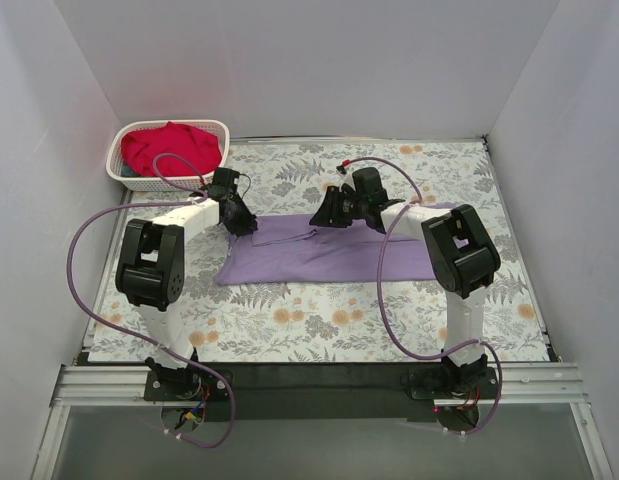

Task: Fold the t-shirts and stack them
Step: Fold the tshirt

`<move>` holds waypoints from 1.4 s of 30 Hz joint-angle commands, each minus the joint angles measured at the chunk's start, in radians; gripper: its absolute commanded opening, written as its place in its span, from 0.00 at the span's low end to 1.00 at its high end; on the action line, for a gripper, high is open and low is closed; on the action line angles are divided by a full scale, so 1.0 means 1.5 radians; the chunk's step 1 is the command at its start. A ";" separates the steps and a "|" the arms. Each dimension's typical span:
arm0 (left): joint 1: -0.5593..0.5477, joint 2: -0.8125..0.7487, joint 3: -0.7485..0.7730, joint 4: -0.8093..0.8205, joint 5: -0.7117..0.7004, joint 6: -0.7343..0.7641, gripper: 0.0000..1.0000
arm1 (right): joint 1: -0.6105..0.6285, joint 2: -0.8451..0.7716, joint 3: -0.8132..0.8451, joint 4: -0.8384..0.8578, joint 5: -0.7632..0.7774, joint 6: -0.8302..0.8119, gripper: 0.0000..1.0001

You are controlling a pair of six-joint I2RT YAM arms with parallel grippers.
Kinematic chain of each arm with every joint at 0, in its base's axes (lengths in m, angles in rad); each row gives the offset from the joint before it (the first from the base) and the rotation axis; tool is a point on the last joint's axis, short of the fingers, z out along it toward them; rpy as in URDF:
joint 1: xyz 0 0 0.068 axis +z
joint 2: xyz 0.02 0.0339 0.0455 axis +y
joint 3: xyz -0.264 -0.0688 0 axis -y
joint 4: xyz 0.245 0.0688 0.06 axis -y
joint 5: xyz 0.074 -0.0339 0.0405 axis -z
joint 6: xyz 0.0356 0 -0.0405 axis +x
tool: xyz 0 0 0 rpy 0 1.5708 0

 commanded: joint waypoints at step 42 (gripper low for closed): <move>-0.080 -0.216 -0.017 -0.064 -0.108 0.013 0.62 | -0.034 -0.238 -0.125 -0.238 0.290 -0.301 0.40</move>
